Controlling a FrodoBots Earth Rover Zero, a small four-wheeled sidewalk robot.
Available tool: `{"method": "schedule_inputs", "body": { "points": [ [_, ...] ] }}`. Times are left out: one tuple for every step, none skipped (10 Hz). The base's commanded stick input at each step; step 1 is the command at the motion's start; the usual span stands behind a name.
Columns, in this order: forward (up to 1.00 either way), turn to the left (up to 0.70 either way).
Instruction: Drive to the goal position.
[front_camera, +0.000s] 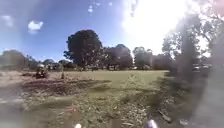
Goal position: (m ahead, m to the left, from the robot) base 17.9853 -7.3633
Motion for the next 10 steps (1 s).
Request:
{"method": "schedule_inputs", "body": {
  "points": [
    [0.7,-0.18],
    [0.7,-0.33],
    [0.7,-0.33],
    [0.7,-0.33],
    [0.7,-0.33],
    [0.7,-0.33],
    [0.7,-0.33],
    [0.7,-0.06],
    [0.7,-0.02],
    [0.7,0.0]
  ]
}}
